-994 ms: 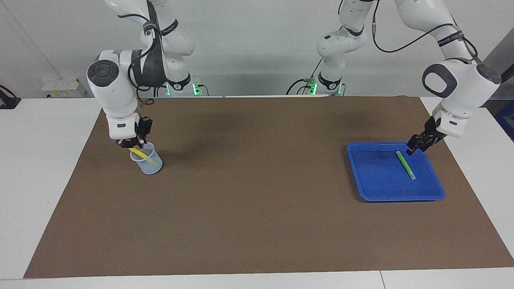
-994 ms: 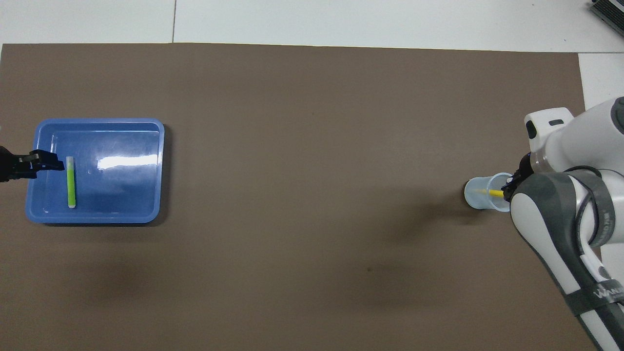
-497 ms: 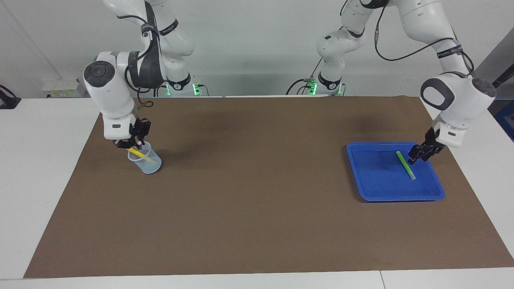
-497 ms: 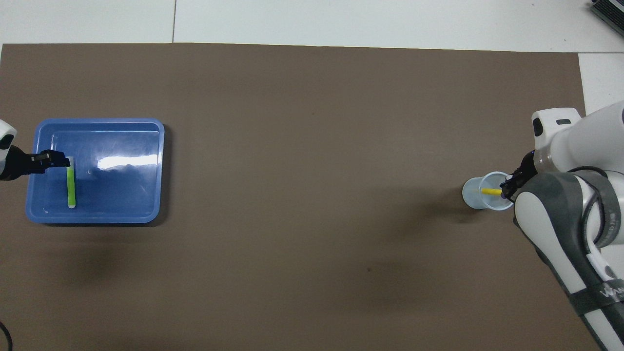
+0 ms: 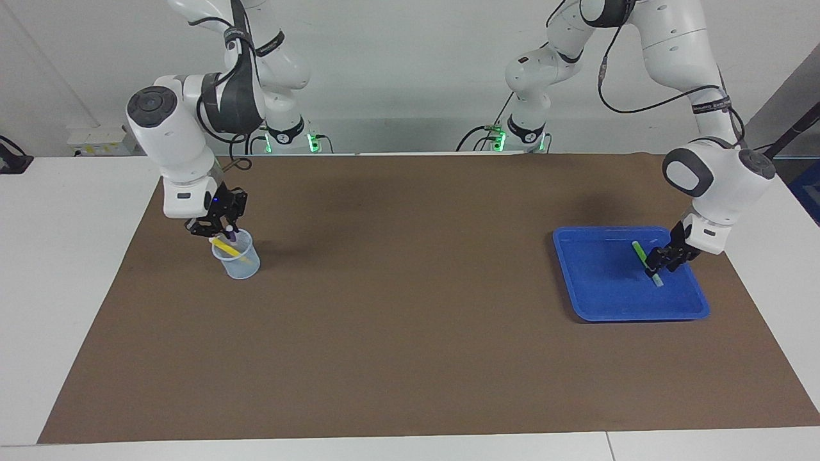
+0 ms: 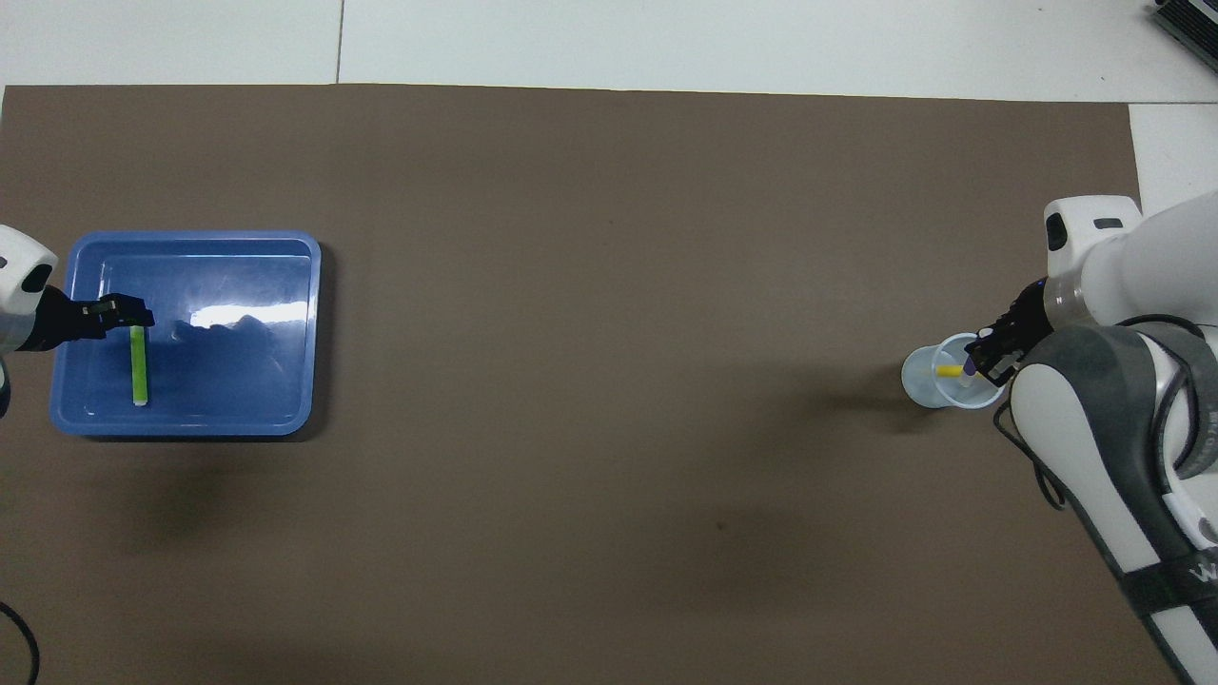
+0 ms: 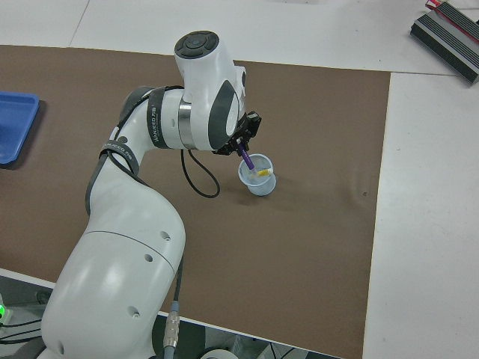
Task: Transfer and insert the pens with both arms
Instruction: 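Insert the purple pen into the cup and open the right gripper, then grasp the green pen with the left gripper while the right gripper returns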
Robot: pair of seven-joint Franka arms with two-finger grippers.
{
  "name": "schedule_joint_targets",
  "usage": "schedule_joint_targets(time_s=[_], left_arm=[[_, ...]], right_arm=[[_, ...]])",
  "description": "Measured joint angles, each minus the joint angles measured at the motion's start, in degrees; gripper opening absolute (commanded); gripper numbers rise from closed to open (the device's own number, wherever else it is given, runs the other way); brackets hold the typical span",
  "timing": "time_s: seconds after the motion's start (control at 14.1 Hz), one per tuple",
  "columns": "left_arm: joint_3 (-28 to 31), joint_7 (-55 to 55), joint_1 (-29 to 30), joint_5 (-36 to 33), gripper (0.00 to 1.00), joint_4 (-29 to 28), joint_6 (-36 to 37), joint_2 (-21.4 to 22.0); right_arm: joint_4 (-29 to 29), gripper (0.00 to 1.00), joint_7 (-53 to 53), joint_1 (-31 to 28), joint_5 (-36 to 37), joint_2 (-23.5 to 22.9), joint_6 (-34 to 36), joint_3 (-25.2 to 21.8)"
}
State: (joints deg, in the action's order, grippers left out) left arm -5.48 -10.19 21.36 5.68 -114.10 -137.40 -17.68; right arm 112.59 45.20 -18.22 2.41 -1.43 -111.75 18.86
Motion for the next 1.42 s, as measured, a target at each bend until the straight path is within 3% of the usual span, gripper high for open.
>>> schedule_joint_targets(time_s=[0.14,0.28,0.36,0.43,0.5,0.57,0.99,1.21,1.42], left_arm=[[-0.04,0.00,-0.01,0.00,0.62,-0.01,0.00,-0.63],[-0.02,0.00,0.02,0.00,0.61,-0.07,0.00,-1.32],[-0.01,0.00,0.02,0.00,0.61,-0.14,0.00,-1.59],[-0.01,0.00,0.02,0.00,0.61,-0.16,-0.01,-1.82],[-0.01,0.00,0.03,0.00,0.61,-0.14,-0.05,-1.84],[0.00,0.00,0.05,0.00,0.60,-0.14,-0.05,-1.84],[0.13,-0.28,0.14,-0.05,0.47,-0.05,0.31,-1.83],[0.45,-0.56,0.16,-0.14,0.28,0.07,0.73,-1.82],[0.79,-0.72,0.26,-0.28,0.02,0.11,1.07,-1.76]], right_arm=[[0.02,0.00,-0.02,0.20,-0.14,-0.13,-0.91,0.19],[0.23,0.07,-0.02,0.02,-0.15,-0.35,-1.35,0.13],[0.44,0.35,-0.02,-0.14,-0.15,-0.45,-1.37,0.08],[0.82,0.71,-0.05,-0.28,-0.31,-0.51,-1.37,-0.02],[1.36,0.93,-0.10,-0.45,-1.20,-0.51,-1.40,-0.13],[1.84,1.00,-0.12,-0.65,-2.31,-0.51,-1.41,-0.18],[1.64,1.00,-1.34,-0.55,-8.48,-0.21,-1.13,0.06],[0.87,1.00,-7.95,2.08,-12.38,0.21,-0.52,0.17],[0.51,1.00,-17.87,5.45,-17.84,0.23,-0.32,0.27]])
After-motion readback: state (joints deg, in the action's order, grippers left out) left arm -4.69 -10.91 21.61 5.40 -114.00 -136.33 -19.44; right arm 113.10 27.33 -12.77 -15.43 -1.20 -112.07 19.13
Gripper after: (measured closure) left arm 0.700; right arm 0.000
